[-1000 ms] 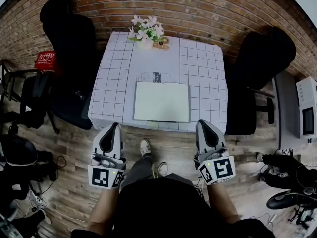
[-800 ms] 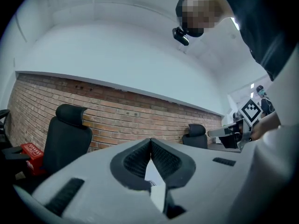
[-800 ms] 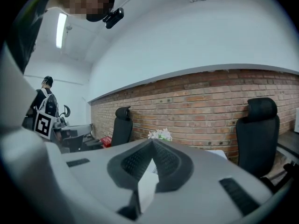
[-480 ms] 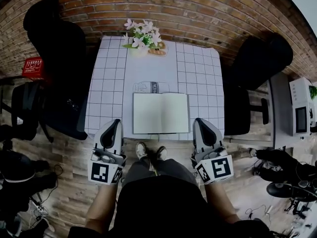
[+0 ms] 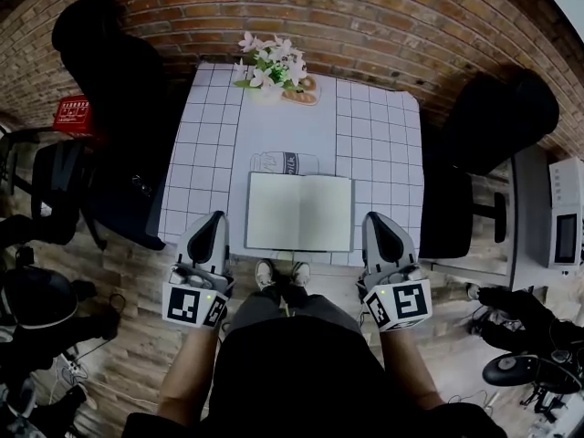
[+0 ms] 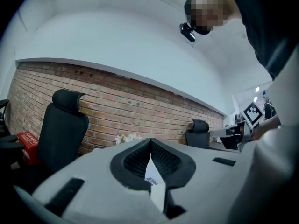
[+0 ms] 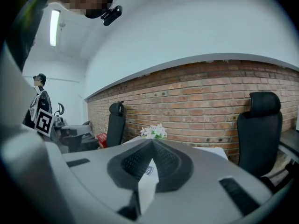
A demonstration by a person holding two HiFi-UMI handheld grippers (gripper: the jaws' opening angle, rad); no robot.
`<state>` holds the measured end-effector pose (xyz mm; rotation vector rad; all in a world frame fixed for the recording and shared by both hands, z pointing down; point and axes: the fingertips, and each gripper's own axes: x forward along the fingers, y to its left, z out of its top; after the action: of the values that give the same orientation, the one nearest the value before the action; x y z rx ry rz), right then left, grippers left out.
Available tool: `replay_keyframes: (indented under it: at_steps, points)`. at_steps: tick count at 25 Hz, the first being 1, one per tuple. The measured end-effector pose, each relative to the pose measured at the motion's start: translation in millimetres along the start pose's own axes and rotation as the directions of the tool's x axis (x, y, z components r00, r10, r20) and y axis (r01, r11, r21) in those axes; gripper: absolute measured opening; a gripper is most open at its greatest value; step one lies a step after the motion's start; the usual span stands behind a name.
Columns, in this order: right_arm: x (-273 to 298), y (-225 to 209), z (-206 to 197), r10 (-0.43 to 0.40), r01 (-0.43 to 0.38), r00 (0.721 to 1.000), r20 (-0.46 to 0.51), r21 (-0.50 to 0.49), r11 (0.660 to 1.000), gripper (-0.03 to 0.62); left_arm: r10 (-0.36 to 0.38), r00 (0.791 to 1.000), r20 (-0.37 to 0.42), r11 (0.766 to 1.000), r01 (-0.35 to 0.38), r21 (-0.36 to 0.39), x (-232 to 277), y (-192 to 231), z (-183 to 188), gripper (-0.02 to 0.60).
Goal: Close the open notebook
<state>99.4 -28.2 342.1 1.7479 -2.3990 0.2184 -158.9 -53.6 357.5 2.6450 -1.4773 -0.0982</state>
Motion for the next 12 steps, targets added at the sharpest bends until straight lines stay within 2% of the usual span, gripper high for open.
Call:
replay_keyframes:
  at_steps: [4,12]
  points:
    - [6,-10,-27,-0.006,0.005,0.999,-0.048,-0.010,1.000,0.014,0.035,0.998,-0.049,0.999,-0.036,-0.011,-1,8,-20,0.025]
    - [8,-39,-98,-0.059,0.055,0.983,-0.172,-0.028,0.998,0.014,0.052,0.993,-0.109,0.999,-0.053,-0.012,2,12,-53,0.025]
